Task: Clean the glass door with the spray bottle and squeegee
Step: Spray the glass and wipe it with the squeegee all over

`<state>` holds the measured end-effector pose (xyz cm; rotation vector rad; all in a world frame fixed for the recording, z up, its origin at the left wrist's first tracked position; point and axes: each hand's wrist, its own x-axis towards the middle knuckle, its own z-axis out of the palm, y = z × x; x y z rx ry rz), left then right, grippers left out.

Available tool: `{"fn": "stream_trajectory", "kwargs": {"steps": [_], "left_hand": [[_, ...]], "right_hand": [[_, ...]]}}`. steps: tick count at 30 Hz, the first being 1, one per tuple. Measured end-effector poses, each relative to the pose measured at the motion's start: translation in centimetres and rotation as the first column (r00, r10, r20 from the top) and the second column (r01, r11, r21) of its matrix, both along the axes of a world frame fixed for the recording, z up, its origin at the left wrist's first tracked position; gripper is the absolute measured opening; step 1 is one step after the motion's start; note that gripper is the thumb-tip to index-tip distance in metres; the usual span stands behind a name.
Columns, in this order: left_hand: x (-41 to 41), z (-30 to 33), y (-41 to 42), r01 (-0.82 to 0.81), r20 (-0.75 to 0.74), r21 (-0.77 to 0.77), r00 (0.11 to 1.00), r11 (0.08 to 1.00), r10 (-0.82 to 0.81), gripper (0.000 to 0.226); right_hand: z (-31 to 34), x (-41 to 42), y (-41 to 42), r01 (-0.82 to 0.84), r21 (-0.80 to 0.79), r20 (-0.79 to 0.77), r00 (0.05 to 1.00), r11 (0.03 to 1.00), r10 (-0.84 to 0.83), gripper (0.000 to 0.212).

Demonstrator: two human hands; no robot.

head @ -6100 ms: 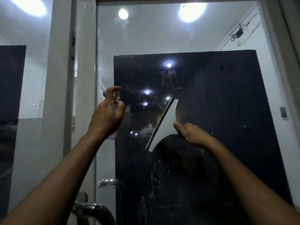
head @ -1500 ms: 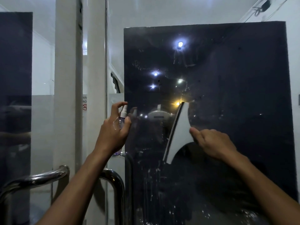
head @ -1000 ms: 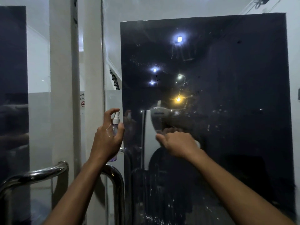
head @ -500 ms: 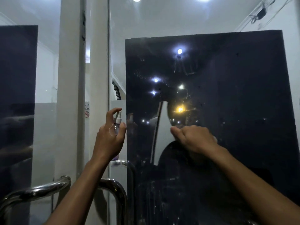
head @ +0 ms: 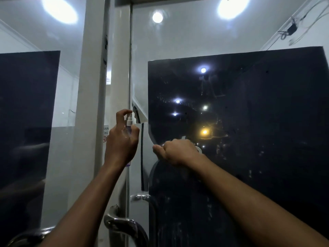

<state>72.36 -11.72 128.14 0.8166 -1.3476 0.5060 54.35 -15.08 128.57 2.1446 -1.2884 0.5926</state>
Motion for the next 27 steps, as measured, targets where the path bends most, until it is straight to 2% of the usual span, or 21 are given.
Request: {"fn": "stream_trajectory", "kwargs": {"steps": [3,7,12,15,20,25,27], "left_hand": [[0.2,-0.4,-0.4,0.005,-0.004,0.007,1.0,1.0,-0.004,0.039],[0.3,-1.1,-1.1,0.035,0.011,0.031,0.999,0.999,-0.036,0.039],[-0.3,-1.0,-0.9,0.084,0.042,0.055,0.995,0.995,-0.086,0.038],[-0.6,-0.7,-0.6,0.102,0.055,0.047,0.993,0.994,-0.104,0.039],[-1.1,0.4,-0.1,0.094,0.066,0.038,0.993,0.995,-0.096,0.039],[-2.1,2.3,-0.1,0.089,0.083,0.005,0.993,0.996,-0.089,0.038],[-2.4,3.0,-0.2,0.09,0.088,-0.009,0.992,0.996,-0.089,0.039]], "right_hand": [[1.2,-1.3,-0.7,0.061,0.057,0.02,0.998,0.997,-0.062,0.068],[0.0,-8.4,-0.6,0.116,0.074,0.066,0.99,0.991,-0.121,0.054],[0.4,-16.9,0.5,0.284,0.145,0.185,0.933,0.948,-0.308,0.069],[1.5,-18.4,2.0,0.318,0.15,0.21,0.915,0.936,-0.344,0.071],[4.2,-13.0,2.8,0.222,0.009,0.206,0.954,0.975,-0.219,0.074],[8.9,-3.1,0.6,0.107,-0.003,0.134,0.985,0.994,-0.106,0.07],[10.5,-1.6,-0.2,0.098,-0.002,0.151,0.984,0.995,-0.097,0.068]]}}
